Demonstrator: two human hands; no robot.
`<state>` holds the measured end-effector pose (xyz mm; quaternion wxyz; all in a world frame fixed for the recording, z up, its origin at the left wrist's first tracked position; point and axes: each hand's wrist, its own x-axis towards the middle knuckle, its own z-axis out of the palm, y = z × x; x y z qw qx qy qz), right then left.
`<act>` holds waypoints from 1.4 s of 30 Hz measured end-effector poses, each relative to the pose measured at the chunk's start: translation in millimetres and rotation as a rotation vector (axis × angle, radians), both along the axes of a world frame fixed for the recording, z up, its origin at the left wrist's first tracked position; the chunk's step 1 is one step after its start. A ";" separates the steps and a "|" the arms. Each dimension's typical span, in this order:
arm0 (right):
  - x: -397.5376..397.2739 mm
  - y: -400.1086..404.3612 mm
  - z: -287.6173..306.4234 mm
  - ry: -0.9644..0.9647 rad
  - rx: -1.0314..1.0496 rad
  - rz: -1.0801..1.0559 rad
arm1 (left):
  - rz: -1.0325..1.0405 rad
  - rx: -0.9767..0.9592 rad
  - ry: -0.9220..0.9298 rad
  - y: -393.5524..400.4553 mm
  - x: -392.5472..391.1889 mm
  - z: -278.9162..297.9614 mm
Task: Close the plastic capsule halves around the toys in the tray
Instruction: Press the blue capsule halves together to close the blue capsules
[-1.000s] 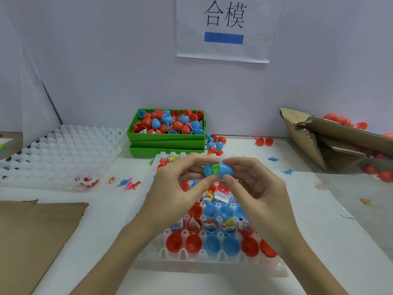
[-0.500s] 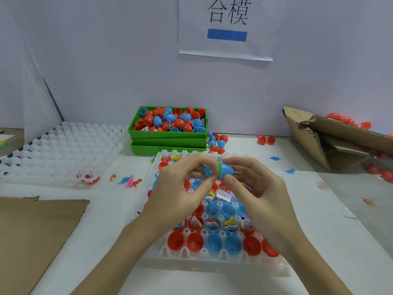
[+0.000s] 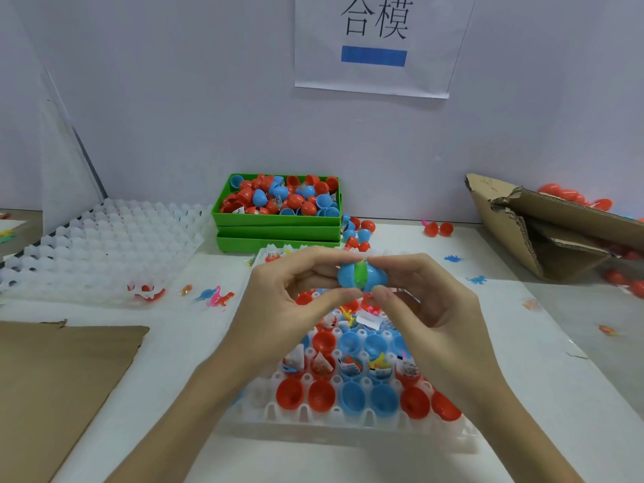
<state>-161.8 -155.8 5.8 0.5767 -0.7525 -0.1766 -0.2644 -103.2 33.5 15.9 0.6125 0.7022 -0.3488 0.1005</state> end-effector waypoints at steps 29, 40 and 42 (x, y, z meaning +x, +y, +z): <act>0.4 -1.3 -1.3 0.083 0.046 0.018 | -0.001 -0.001 0.034 -0.6 2.7 -7.2; 0.5 -1.6 -6.9 0.033 -0.014 -0.047 | 0.044 -0.007 -0.008 -2.2 1.9 -10.5; 0.5 -1.8 -6.4 0.052 0.004 -0.051 | 0.055 -0.010 -0.012 -3.1 1.1 -11.8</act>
